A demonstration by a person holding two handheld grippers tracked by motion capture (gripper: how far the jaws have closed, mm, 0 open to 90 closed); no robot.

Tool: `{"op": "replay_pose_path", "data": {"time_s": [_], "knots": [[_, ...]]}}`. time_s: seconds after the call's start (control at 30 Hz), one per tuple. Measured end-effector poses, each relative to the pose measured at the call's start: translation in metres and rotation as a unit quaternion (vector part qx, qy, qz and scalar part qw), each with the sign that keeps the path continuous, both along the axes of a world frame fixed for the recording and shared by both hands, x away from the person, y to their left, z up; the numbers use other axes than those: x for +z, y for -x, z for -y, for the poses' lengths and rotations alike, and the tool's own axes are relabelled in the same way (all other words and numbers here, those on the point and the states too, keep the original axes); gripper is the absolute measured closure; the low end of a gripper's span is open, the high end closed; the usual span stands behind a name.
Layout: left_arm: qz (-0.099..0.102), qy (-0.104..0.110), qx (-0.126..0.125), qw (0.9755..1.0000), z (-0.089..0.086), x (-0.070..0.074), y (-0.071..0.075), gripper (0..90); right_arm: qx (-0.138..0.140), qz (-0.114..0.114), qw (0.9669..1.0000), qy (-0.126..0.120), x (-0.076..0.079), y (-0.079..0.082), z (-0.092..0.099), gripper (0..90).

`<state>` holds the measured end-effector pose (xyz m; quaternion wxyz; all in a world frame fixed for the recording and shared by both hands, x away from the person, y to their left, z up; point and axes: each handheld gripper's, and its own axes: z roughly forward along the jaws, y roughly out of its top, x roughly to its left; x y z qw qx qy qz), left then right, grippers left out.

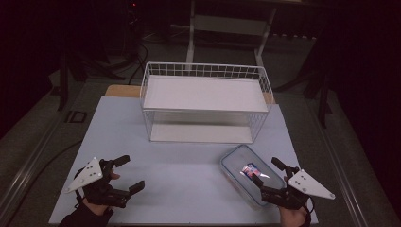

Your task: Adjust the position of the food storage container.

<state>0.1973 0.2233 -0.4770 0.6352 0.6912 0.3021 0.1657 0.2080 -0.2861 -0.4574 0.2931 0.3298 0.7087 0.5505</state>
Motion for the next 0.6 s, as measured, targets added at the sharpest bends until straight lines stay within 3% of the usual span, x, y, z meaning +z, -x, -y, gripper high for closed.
{"op": "replay_pose_path", "data": {"time_s": [0.23,0.4,0.5,0.6], "knots": [[0.008,0.006,-0.001,0.9999,0.001,0.003,0.003,0.0,0.012,0.002,0.9999,-0.01,0.008,0.004,-0.001,13.5],[0.016,0.011,-0.006,0.9998,0.004,0.007,0.005,0.0,0.026,-0.008,0.9991,-0.032,0.026,0.009,-0.002,13.3],[0.017,0.013,-0.005,0.9997,0.005,0.007,0.006,0.0,0.041,-0.025,0.9982,-0.036,0.031,0.006,0.0,12.4],[0.022,0.01,-0.006,0.9997,0.006,0.007,0.006,0.0,0.037,-0.044,0.998,-0.026,0.031,0.002,0.002,12.0]]}}
